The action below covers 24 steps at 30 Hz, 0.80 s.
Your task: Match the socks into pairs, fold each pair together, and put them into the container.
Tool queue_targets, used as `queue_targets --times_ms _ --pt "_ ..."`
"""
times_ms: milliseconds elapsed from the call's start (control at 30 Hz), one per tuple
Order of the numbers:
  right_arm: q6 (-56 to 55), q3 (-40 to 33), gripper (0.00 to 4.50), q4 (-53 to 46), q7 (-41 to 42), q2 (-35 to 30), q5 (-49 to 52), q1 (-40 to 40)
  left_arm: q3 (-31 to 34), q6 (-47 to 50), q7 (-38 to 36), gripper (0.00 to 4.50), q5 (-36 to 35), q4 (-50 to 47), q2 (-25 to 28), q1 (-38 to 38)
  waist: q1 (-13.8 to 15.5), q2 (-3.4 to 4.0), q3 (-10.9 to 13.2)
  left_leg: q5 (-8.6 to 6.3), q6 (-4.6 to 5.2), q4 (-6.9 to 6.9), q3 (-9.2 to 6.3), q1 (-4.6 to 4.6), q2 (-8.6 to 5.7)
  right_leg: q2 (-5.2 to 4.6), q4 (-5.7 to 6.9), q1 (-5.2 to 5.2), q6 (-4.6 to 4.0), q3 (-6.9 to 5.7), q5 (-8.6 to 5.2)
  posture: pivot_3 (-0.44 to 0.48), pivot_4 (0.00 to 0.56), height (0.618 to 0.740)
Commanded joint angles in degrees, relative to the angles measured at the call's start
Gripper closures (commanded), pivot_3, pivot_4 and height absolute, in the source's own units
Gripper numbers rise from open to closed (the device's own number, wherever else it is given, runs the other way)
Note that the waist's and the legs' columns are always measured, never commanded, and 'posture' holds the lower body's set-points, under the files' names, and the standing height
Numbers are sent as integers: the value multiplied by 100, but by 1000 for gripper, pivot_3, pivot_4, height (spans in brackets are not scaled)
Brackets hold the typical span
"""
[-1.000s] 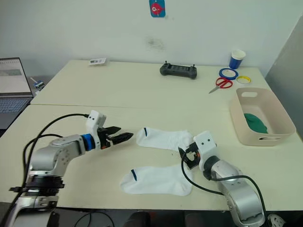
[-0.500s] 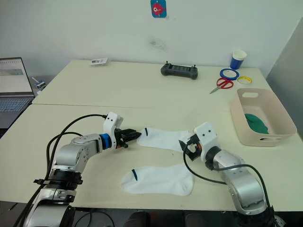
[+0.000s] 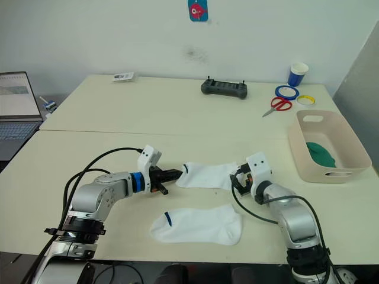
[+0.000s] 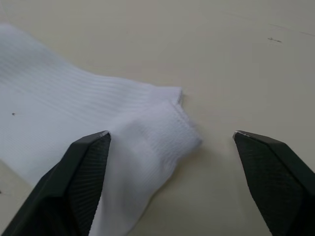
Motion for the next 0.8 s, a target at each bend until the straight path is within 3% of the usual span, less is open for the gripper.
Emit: queue_targets --times_ms 33,300,567,800 --pt "-135 -146 1588 -195 -17 79 119 8 197 -163 -10 4500 -71 -22 38 -87 4 0 0 0 0 0 0 0 0 0 0 0 0 0 0 0 150 740" --pt "-48 -275 4409 -356 5 165 262 84 241 -232 -18 4500 -97 -33 44 -63 10 0 0 0 0 0 0 0 0 0 0 0 -2 0 1 0 150 740" --pt "89 -384 4464 -1209 211 35 622 304 570 355 -315 4500 -779 -577 234 1 5 0 0 0 0 0 -1 -1 1 0 0 -1 3 0 -2 0 150 740" --pt "176 -418 4464 -1472 181 -109 734 398 893 635 -178 4500 -1071 -399 294 -224 9 0 0 0 0 1 -1 0 1 0 0 1 10 -1 -6 0 150 740"
